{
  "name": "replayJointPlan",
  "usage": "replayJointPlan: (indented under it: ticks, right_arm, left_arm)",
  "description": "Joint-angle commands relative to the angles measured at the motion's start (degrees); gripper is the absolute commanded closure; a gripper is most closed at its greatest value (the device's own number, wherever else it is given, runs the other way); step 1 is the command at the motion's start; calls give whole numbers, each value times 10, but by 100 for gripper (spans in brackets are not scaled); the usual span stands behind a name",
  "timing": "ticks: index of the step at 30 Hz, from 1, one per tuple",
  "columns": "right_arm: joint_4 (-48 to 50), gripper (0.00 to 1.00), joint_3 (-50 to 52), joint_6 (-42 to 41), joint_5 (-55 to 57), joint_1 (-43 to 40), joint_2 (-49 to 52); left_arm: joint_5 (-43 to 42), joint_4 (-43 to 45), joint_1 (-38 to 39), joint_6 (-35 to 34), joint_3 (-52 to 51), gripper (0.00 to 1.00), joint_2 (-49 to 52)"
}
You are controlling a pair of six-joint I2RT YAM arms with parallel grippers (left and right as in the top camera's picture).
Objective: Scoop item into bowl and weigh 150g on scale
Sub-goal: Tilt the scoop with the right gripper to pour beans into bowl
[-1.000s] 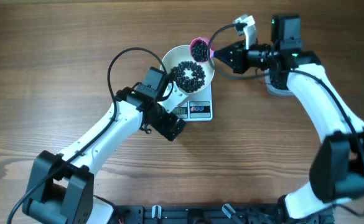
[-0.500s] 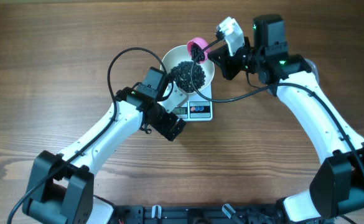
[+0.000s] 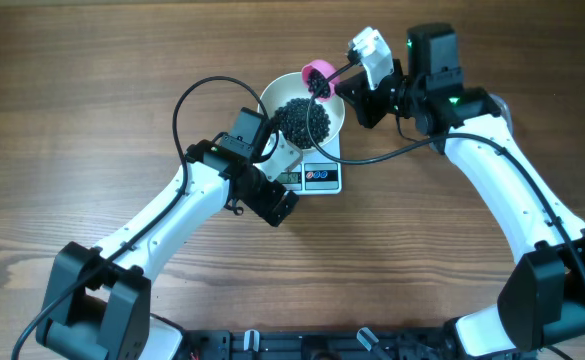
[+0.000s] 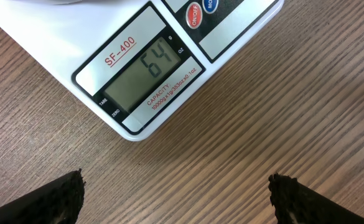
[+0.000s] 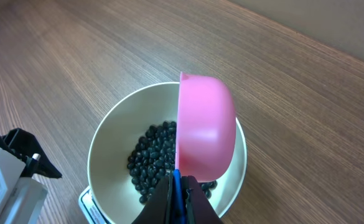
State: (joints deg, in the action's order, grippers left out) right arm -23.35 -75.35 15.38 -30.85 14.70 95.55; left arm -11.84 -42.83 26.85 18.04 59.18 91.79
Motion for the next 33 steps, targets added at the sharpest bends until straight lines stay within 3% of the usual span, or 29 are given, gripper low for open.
replayJointPlan:
  ticks: [1, 6, 11, 20, 24, 28, 33]
  right_arm:
    - [1, 96, -5, 16, 6, 1, -10]
    - [-3, 96, -5, 43, 16, 10, -48]
    - [0, 96, -5, 128, 39, 10, -50]
    - [-1, 96, -5, 132, 38, 10, -50]
    - [-2, 96, -5, 183, 36, 10, -50]
    - [-34, 96, -5, 292, -95, 10, -50]
    - [-44, 96, -5, 296, -35, 10, -50]
  left_arm:
    - [-5, 0, 0, -3, -4, 0, -6]
    - [-5, 0, 0, -3, -4, 0, -6]
    - [-5, 0, 0, -3, -4, 0, -6]
    - [-5, 0, 0, -3, -4, 0, -6]
    - [-5, 0, 0, -3, -4, 0, -6]
    - [-5, 0, 0, -3, -4, 0, -6]
    - [-5, 0, 0, -3, -4, 0, -6]
